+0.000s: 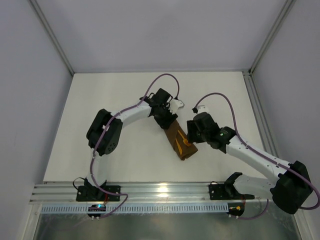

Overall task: Fold the napkin into a case and place the utensils inside
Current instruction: Stuff the knife into the folded napkin, then reset both arms

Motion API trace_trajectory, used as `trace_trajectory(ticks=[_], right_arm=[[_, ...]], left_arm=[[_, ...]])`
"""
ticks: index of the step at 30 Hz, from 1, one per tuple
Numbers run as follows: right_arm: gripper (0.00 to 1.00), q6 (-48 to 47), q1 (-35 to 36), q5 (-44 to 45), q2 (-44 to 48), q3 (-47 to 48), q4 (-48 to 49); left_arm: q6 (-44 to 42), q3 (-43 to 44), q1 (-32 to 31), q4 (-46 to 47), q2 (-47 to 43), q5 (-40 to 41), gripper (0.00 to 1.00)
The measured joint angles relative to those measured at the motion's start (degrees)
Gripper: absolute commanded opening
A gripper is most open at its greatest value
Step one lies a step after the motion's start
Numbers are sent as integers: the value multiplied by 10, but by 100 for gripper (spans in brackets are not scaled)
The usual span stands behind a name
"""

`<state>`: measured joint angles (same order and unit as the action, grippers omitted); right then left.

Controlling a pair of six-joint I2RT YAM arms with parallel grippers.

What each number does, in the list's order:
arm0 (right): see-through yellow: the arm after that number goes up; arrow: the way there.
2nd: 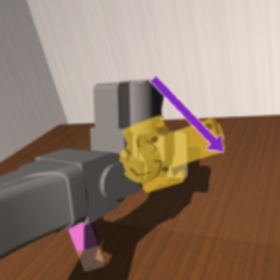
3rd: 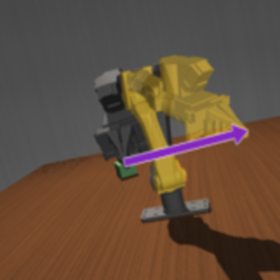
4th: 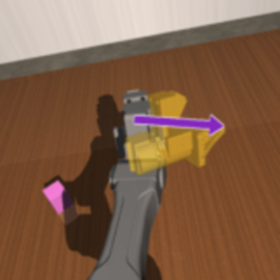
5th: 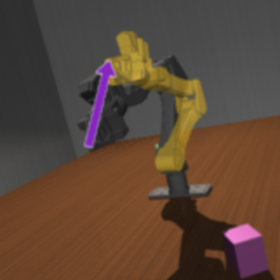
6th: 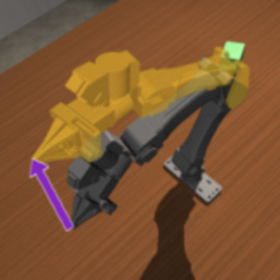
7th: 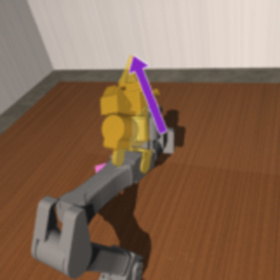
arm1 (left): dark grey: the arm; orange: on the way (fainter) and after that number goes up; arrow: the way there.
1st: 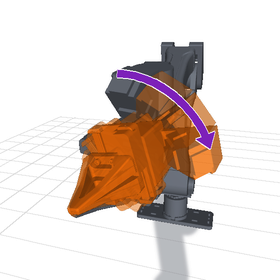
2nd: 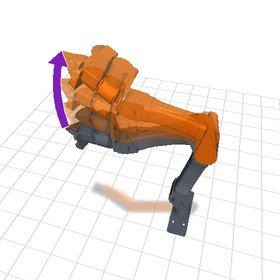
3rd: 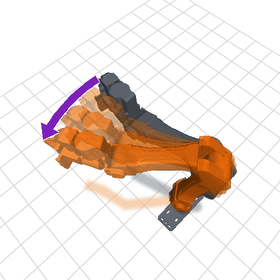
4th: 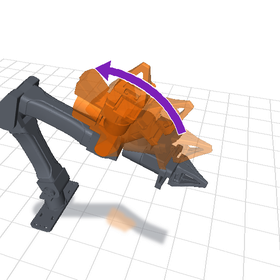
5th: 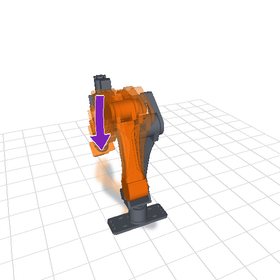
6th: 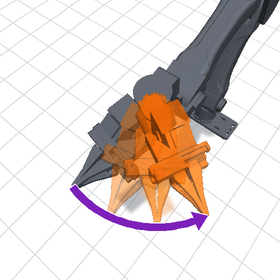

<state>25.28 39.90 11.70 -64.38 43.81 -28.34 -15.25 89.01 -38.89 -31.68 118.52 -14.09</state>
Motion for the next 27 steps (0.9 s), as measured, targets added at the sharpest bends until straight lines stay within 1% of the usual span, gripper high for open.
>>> trace_trajectory(ticks=[1, 2, 3, 4, 7, 10, 13, 16, 19, 22, 24, 27], right_arm=[[72, -5, -12, 0, 0, 2, 1], [83, -16, -31, -2, 0, 2, 3], [94, -26, -56, -8, 0, 2, 6], [99, -33, -86, -12, 0, 2, 13], [99, -57, -189, -33, 0, 2, 45], [99, -75, -274, -56, -20, 19, 67], [99, -79, -356, -77, -61, 54, 75], [99, -76, -416, -76, -103, 85, 81], [99, -73, -432, -55, -109, 88, 83], [99, -72, -429, -43, -109, 90, 85], [99, -72, -429, -38, -109, 92, 85], [99, -72, -429, -33, -109, 95, 87]], left_arm=[[-2, 0, 0, -2, -2, 0, 58], [-2, 1, 0, -5, -5, 1, 61], [-3, 3, 0, -10, -9, 2, 86], [-7, 8, 0, -17, -13, 4, 99], [-2, 30, 6, -32, -34, 7, 99], [1, 38, 29, -36, -83, 7, 99], [4, 26, 89, -41, -160, 19, 99], [5, -19, 186, -38, -254, 37, 99], [5, -82, 305, -38, -336, 49, 99], [5, -149, 422, -46, -391, 72, 99], [5, -185, 468, -50, -408, 104, 99], [2, -253, 499, -52, -427, 141, 99]])
